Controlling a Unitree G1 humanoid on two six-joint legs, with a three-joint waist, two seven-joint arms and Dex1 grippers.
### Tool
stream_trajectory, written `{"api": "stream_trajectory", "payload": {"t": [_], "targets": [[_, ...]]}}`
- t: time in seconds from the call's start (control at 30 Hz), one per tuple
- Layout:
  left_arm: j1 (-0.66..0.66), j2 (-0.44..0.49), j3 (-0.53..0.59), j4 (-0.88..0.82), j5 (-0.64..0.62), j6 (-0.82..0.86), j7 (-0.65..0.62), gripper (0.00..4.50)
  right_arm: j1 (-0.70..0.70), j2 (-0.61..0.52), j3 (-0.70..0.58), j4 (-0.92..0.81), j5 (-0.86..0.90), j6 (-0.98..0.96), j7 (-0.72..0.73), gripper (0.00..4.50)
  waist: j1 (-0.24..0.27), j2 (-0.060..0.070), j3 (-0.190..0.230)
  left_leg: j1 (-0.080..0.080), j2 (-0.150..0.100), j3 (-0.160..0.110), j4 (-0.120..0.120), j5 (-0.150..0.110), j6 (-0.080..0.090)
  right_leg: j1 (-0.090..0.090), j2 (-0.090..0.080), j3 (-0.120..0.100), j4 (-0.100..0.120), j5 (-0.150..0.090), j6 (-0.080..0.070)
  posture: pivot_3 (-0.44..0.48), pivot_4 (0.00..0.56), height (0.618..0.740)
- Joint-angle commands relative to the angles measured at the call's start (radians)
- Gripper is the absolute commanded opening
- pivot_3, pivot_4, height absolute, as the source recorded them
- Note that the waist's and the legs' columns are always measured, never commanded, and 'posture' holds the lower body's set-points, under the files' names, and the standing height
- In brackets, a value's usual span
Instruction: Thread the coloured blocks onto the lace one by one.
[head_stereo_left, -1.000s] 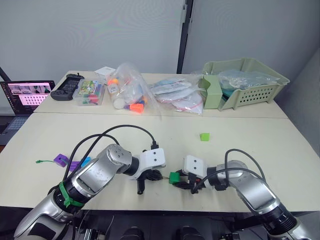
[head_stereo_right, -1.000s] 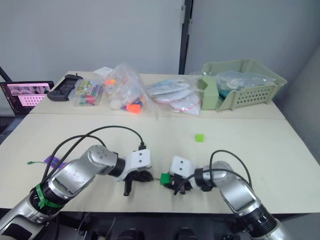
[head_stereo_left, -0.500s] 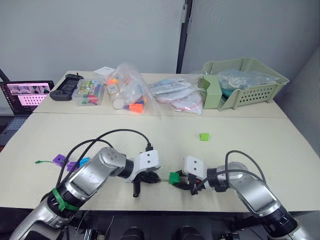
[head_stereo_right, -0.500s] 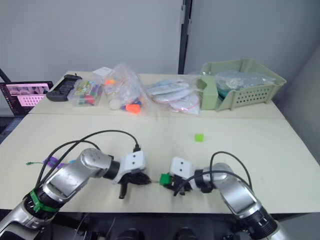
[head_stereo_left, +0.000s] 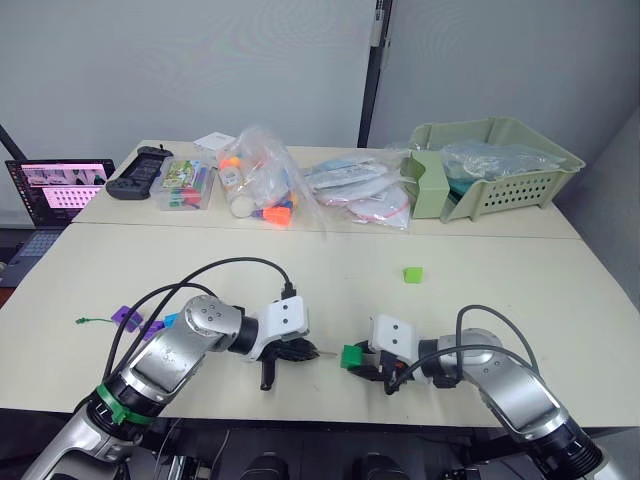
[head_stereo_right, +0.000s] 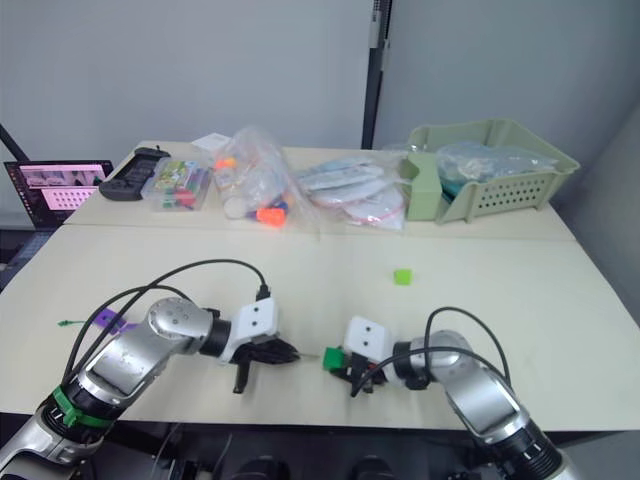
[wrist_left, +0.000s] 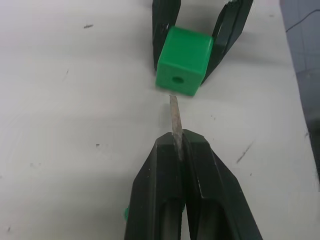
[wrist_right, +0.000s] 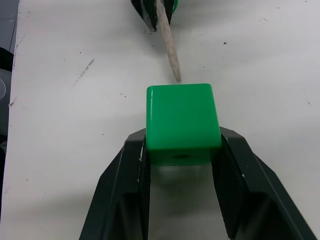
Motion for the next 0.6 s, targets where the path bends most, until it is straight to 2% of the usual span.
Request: {"api": "stream_trajectory", "payload": {"t": [0.03,0.6], "targets": [[0.001,-0.004,0.015,-0.041,-0.01,0.004,0.008,0.0,0.015,-0.019,0.019,0.018,-0.013,0.011,0.001,1.18,0.0,0.0,0.0,0.0,0.0,0.0,0.0,0.0,0.0,0.0,0.0,0.0,0.0,0.0,0.0,0.0,0.15,0.74],[-0.02,-0.071,-0.038,-0.023,0.012,0.009,0.02,0.0,0.002,-0.013,0.021,-0.009,0.0,0.034,0.004,1.18,0.001,0.0,0.0,0.0,0.0,0.0,0.0,0.0,0.0,0.0,0.0,0.0,0.0,0.0,0.0,0.0,0.15,0.74]]}}
